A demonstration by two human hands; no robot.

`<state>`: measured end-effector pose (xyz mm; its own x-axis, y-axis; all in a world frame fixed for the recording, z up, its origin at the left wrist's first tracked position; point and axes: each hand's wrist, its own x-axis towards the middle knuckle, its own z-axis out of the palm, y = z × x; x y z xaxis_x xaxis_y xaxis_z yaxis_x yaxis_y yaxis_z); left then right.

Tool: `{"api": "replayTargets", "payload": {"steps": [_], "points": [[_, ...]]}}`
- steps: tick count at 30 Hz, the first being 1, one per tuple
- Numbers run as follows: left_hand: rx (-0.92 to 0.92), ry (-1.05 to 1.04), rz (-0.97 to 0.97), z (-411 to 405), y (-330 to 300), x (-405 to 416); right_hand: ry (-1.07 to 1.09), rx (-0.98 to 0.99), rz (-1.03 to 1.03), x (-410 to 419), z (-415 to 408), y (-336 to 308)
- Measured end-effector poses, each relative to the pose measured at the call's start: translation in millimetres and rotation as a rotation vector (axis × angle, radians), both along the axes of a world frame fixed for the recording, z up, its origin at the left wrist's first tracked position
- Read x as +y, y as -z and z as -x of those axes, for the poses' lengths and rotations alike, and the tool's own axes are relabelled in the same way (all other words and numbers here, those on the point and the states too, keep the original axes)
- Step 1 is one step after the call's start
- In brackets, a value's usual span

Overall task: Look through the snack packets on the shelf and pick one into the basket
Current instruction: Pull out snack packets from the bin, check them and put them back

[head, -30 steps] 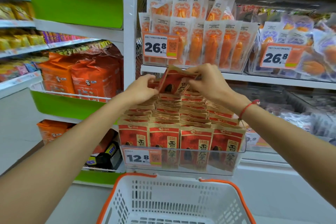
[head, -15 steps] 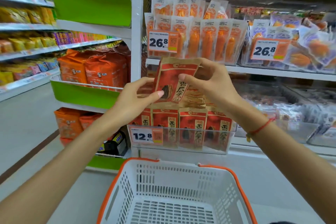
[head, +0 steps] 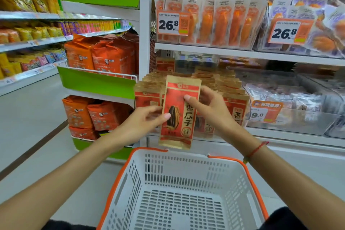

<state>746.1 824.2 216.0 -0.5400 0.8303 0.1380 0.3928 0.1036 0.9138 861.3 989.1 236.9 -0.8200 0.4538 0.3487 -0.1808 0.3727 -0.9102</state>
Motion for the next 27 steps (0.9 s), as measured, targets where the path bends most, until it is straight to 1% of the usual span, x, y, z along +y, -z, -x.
{"api": "replayTargets", "payload": {"steps": [2,4,7,10,14,20,23,27], "points": [[-0.060,0.003,0.151,4,13,0,0.000,-0.142,0.023,3,2,18],[-0.117,0.006,0.265,7,22,-1,-0.029,-0.279,-0.015,6,6,32],[-0.192,0.015,0.351,10,35,-2,-0.049,-0.407,-0.034,6,15,53],[-0.242,0.024,0.399,10,49,0,-0.033,-0.434,-0.015,7,20,72],[-0.306,0.002,0.424,14,61,2,-0.054,-0.418,-0.032,7,23,86],[-0.265,0.036,0.461,16,61,2,-0.080,-0.488,-0.066,13,17,84],[-0.270,0.066,0.496,13,59,3,-0.101,-0.496,-0.019,17,13,84],[-0.260,0.060,0.466,10,60,4,-0.115,-0.504,0.069,17,9,86]]}}
